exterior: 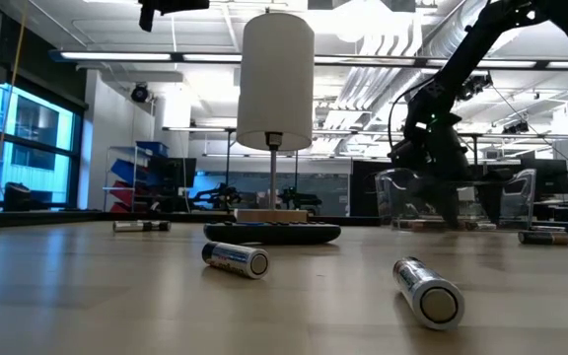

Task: Sort batteries
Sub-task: Put the silver battery into the bottom transparent bin

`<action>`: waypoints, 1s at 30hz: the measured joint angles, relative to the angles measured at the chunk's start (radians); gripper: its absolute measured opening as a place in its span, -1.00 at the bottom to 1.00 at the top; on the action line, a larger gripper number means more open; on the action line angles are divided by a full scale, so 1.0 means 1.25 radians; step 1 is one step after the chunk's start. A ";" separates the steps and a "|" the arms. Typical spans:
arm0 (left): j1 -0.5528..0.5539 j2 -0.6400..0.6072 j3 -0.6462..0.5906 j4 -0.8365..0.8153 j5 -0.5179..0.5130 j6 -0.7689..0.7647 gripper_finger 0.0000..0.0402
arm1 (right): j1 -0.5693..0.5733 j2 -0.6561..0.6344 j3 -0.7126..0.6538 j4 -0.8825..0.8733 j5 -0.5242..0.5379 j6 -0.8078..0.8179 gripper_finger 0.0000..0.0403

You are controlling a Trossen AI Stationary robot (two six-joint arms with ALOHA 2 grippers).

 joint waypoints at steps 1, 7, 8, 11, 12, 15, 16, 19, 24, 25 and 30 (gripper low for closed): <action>0.000 0.000 0.000 0.000 0.000 0.003 -1.00 | 0.000 0.000 0.000 0.000 0.002 -0.006 0.73; 0.000 0.000 0.000 0.000 0.000 0.006 -1.00 | 0.007 0.000 0.001 -0.012 0.045 -0.017 0.73; 0.000 0.000 0.000 0.000 0.000 0.006 -1.00 | 0.009 0.000 0.001 -0.012 0.047 -0.018 0.73; 0.000 0.002 0.000 0.000 0.000 0.006 -1.00 | 0.013 0.000 0.001 -0.012 0.073 -0.014 0.73; 0.000 0.002 0.000 -0.001 0.000 0.006 -1.00 | 0.013 0.000 0.001 -0.013 0.080 -0.014 0.73; 0.000 0.002 0.000 0.000 0.000 0.005 -1.00 | 0.013 0.000 0.001 -0.024 0.087 -0.017 0.73; 0.000 0.002 0.001 0.000 0.000 0.005 -1.00 | 0.013 0.000 0.001 -0.027 0.094 -0.016 0.73; 0.000 0.002 0.001 0.000 0.000 -0.001 -1.00 | 0.014 0.000 0.001 -0.036 0.122 -0.001 0.73; 0.000 0.002 0.001 0.000 0.000 -0.001 -1.00 | 0.012 0.000 -0.001 -0.012 0.104 0.006 0.73; 0.000 0.002 0.001 0.000 0.000 -0.001 -1.00 | 0.012 0.000 -0.001 -0.010 0.101 0.008 0.73; -0.001 0.002 0.001 -0.001 0.024 -0.016 -1.00 | 0.014 0.017 0.002 -0.008 0.079 -0.034 0.73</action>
